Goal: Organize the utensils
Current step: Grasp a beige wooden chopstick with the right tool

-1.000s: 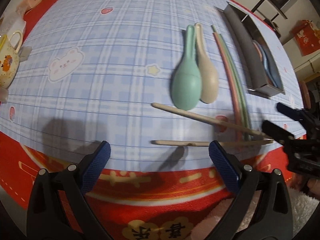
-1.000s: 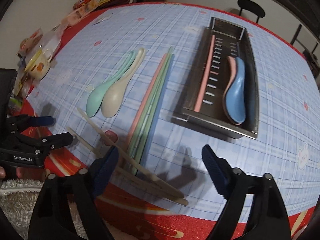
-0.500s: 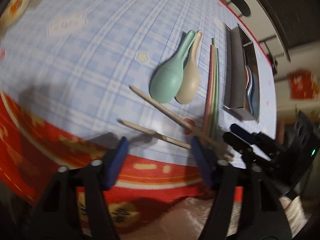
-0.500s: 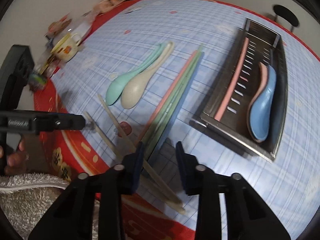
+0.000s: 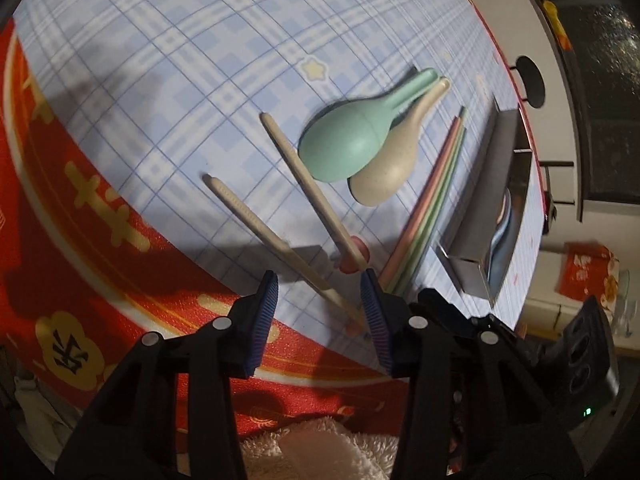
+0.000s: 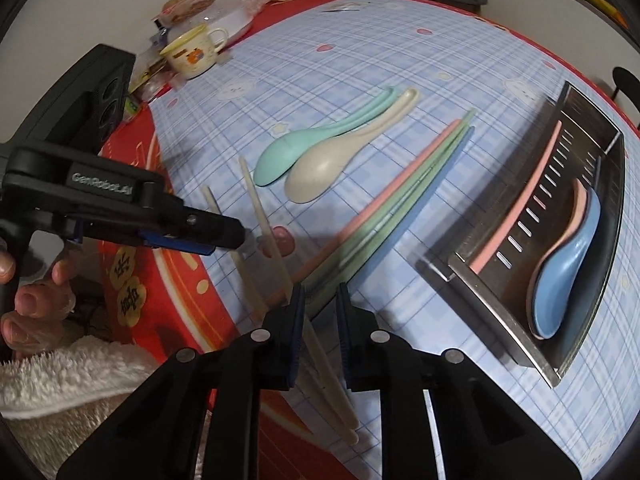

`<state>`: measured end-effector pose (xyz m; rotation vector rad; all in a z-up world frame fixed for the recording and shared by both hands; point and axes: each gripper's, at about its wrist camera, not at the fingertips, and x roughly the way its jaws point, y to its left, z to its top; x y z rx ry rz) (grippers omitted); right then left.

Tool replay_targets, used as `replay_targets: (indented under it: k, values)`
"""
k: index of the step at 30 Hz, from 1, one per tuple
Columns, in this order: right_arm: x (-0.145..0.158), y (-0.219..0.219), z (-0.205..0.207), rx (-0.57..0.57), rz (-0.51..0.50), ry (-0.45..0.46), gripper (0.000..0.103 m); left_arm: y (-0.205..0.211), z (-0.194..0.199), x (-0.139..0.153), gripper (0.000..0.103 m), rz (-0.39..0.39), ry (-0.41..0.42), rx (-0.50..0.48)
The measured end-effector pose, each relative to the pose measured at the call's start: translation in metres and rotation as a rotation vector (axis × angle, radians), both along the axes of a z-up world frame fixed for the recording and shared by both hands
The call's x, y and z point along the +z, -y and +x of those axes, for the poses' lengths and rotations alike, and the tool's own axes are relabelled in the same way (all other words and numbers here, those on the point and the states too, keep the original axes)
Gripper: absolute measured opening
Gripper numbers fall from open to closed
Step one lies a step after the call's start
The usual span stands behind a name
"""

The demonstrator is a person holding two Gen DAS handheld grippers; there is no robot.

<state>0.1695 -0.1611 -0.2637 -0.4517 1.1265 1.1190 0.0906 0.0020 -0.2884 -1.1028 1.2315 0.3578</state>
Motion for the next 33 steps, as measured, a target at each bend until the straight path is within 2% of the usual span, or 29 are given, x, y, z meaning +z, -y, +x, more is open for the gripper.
replay_targets:
  k: [3, 7, 10, 17, 21, 33]
  values:
    - [0.0, 0.004, 0.0, -0.004, 0.014, -0.008, 0.016, 0.004, 0.004, 0.001, 0.044, 0.024, -0.026, 0.037]
    - [-0.002, 0.007, -0.001, -0.004, 0.019, -0.016, 0.016, 0.016, 0.018, 0.004, 0.044, 0.094, -0.089, 0.007]
    - [-0.004, 0.006, -0.004, 0.011, 0.017, -0.012, 0.016, 0.021, 0.023, 0.0, 0.039, 0.061, -0.11, 0.01]
    - [-0.004, -0.004, -0.014, 0.055, 0.019, 0.013, 0.016, 0.017, 0.029, -0.004, 0.028, 0.063, -0.144, 0.004]
    - [-0.007, -0.01, -0.017, 0.063, 0.008, 0.029, 0.012, 0.013, 0.028, -0.003, 0.028, 0.064, -0.147, -0.016]
    - [-0.01, -0.016, -0.025, 0.078, -0.03, 0.088, 0.01, 0.017, 0.036, -0.003, 0.03, 0.097, -0.138, -0.065]
